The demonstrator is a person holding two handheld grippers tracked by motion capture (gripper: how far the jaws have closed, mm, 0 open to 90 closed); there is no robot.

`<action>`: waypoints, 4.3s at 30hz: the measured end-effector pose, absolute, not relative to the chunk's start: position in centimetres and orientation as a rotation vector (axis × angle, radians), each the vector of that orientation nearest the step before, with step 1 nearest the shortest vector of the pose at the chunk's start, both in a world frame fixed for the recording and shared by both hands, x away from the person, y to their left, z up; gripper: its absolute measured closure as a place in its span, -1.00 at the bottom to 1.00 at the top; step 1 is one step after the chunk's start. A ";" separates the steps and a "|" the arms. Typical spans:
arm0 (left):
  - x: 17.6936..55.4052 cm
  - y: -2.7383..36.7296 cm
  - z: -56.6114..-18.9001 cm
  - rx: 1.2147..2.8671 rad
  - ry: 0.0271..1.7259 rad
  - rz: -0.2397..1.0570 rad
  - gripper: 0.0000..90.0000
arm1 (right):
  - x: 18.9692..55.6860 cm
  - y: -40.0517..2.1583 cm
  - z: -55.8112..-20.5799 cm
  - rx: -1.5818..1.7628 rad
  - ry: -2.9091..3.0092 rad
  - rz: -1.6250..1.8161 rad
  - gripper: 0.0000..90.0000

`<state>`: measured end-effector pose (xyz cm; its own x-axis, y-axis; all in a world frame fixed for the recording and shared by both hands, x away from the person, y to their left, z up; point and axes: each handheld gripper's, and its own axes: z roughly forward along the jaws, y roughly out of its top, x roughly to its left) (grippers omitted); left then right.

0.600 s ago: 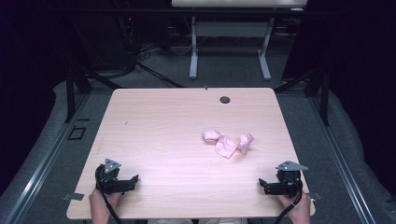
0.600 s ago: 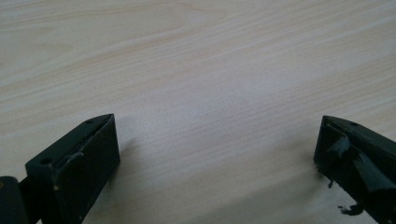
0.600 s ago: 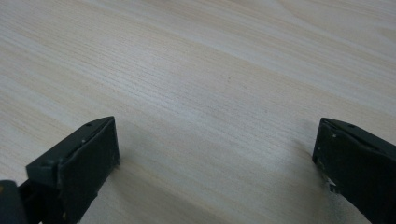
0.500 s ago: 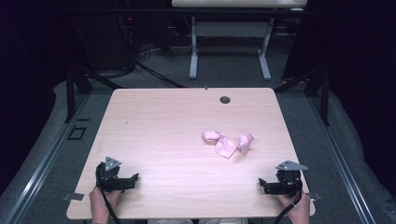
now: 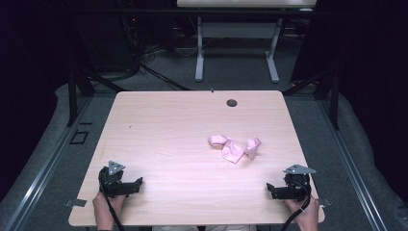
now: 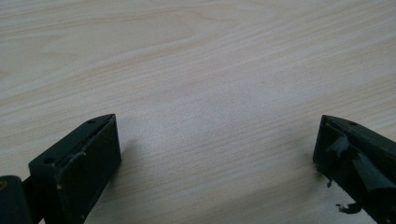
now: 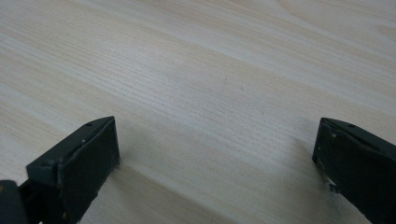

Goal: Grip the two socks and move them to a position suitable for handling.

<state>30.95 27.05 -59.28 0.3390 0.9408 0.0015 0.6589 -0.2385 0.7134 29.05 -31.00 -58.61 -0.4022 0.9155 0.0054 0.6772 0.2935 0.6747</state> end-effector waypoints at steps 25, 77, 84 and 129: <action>30.9 27.1 -59.3 1.987 1.396 0.587 -0.98 | 34.6 -27.9 -53.1 1.381 2.386 0.858 -1.00; 30.9 27.0 -59.3 1.987 1.394 0.588 -0.97 | 38.0 -23.1 -47.6 1.291 2.521 0.849 0.67; 30.9 27.0 -59.3 1.986 1.395 0.588 -0.97 | 35.1 -20.1 -46.5 1.127 2.656 0.898 0.67; 30.9 27.0 -59.3 1.987 1.395 0.588 -0.97 | 35.3 -15.1 -48.3 0.962 2.829 0.841 -0.98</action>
